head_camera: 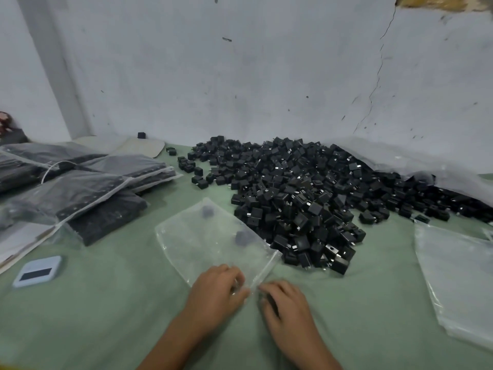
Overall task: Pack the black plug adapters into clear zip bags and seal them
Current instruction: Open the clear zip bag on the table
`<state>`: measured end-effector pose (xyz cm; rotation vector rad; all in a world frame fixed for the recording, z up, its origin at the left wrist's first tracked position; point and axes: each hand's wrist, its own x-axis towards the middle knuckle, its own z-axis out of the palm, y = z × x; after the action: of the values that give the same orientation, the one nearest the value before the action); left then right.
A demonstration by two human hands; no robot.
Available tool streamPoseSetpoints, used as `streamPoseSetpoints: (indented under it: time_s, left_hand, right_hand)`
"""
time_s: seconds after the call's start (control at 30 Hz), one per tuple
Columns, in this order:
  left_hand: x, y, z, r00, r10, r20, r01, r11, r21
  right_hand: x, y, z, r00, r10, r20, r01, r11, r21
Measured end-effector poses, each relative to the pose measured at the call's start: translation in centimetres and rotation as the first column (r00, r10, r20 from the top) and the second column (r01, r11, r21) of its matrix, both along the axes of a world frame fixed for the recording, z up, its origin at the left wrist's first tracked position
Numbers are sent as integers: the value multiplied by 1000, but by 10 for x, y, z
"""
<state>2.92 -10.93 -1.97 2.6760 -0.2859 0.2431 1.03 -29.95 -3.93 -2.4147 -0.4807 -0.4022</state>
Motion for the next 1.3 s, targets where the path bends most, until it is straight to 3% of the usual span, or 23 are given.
streamPoseSetpoints:
  time_s: [0.2,0.33,0.53,0.63,0.7,0.77,0.87,0.97,1.03,1.13,1.23,1.3]
  left_hand:
    - [7,-7,-8,1000,11,22,-11,1000,-29]
    - [10,-11,-10,999,24,49,-21,998,-51]
    - [12,-4,2,992,73,-102,-109,903,-415]
    - [11,1,7,988,67,-141,-128,859,-496]
    - [11,5,10,984,61,-167,-148,802,-578]
    - [11,10,14,979,17,-204,-156,709,-688]
    - [4,11,19,945,-187,-269,-101,615,-782]
    - [1,9,19,932,-229,-280,-96,589,-802]
    - [2,9,18,964,-110,-243,-130,604,-786]
    - [2,10,16,988,107,-112,-153,781,-606]
    - [1,9,14,995,94,36,-73,920,-385]
    - [1,6,10,998,47,33,-35,957,-288]
  right_hand:
    - [-1,5,5,998,27,48,-24,998,-52]
    - [-1,10,5,979,-15,203,26,998,-51]
    - [1,12,-2,952,127,277,-42,955,-294]
    - [-1,19,4,958,192,212,-110,931,-348]
    - [-2,23,5,972,217,94,-193,957,-218]
    - [-3,28,9,980,174,-98,-162,979,121]
    - [5,38,20,963,40,-265,109,846,522]
    - [14,40,27,937,8,-349,225,750,622]
    - [16,35,25,951,-44,-305,207,824,527]
    - [15,26,16,986,-51,-161,89,967,240]
    - [17,26,10,994,-4,-107,5,1000,8]
    - [17,29,10,994,22,-111,-32,995,-90]
